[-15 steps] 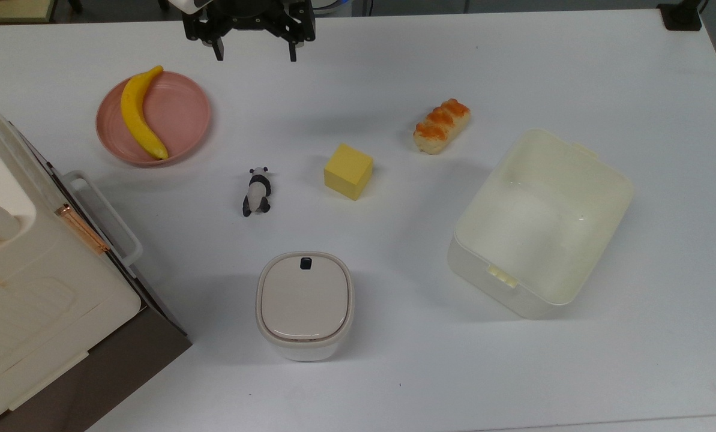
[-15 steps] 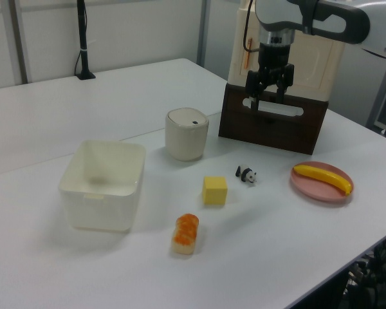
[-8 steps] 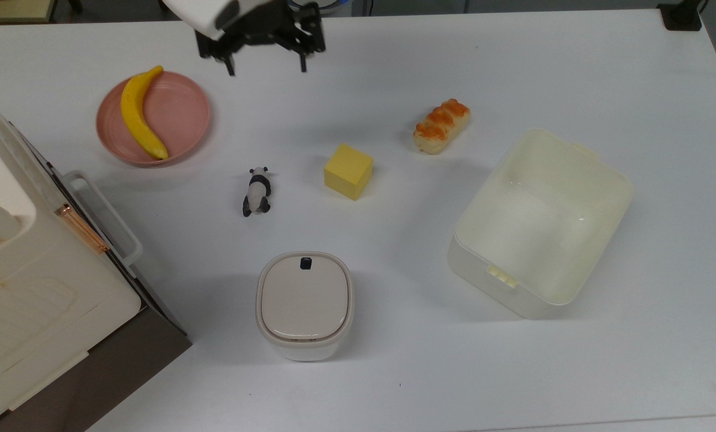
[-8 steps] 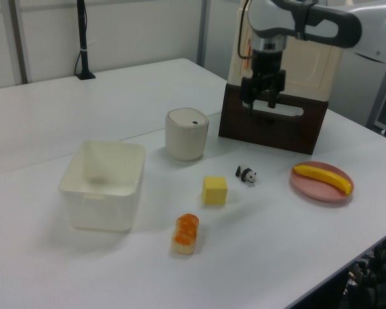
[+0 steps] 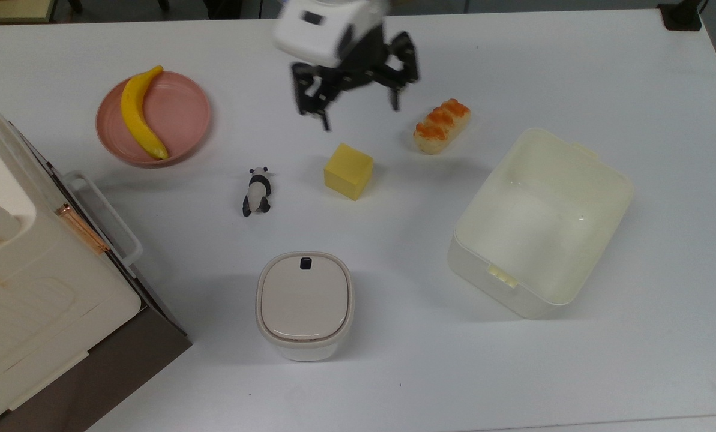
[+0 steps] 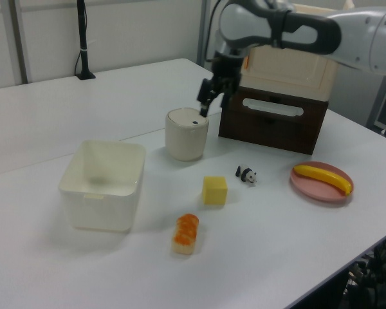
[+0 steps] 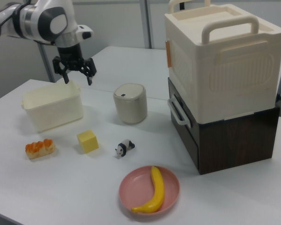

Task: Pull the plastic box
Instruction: 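Move the open gripper toward the translucent plastic box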

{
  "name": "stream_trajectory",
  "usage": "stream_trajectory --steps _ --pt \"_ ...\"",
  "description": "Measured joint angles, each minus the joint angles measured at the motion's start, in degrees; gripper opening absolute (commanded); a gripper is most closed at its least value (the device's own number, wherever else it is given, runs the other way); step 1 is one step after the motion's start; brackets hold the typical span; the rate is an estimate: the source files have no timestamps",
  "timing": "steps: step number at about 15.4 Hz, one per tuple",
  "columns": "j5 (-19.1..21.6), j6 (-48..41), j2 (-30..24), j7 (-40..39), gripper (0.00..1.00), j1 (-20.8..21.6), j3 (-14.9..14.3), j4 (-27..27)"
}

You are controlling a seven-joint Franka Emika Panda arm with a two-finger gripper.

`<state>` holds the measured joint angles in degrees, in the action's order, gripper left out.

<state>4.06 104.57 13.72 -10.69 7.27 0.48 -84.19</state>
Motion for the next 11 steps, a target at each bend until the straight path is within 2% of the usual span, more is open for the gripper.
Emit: stream_trajectory --steps 6,11 --pt "0.00 6.63 2.65 -8.26 1.00 6.88 0.16 0.02" --pt "-0.01 12.89 6.29 -10.65 1.00 12.15 0.23 0.39"
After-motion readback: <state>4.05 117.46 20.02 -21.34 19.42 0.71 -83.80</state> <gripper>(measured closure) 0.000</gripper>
